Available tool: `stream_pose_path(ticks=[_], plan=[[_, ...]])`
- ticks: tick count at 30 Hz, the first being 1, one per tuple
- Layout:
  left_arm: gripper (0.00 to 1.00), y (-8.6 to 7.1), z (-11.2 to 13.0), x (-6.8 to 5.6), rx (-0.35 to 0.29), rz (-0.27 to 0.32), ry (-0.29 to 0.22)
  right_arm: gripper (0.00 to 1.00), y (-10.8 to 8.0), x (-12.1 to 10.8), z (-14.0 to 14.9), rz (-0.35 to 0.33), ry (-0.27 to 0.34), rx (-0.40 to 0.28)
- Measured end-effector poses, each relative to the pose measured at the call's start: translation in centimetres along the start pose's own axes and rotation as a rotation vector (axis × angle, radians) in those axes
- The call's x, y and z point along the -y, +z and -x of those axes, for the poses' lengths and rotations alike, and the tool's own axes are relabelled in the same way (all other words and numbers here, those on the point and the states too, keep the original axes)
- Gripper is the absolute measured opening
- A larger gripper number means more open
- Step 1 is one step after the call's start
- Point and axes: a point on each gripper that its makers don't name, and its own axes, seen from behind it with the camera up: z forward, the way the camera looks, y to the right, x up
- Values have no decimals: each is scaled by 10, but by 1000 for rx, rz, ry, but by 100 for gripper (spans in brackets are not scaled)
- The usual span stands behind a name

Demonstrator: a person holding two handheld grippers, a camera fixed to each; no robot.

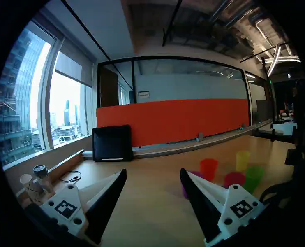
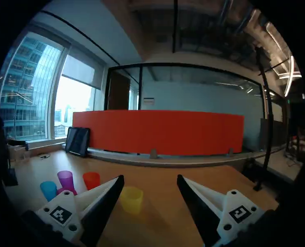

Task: Pour water

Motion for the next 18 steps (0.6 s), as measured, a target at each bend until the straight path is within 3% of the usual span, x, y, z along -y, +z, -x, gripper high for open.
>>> stream_pose_path(ticks=[6, 15, 18], plan=[[96, -2, -5, 4, -27, -39, 10, 100, -4, -12, -12, 86, 6, -61], [96, 0, -3, 8, -52, -99, 38, 100, -10, -19, -6, 117, 15, -62], [96, 2, 2, 2, -52, -97, 36, 100, -12, -18, -7, 115, 14, -68]])
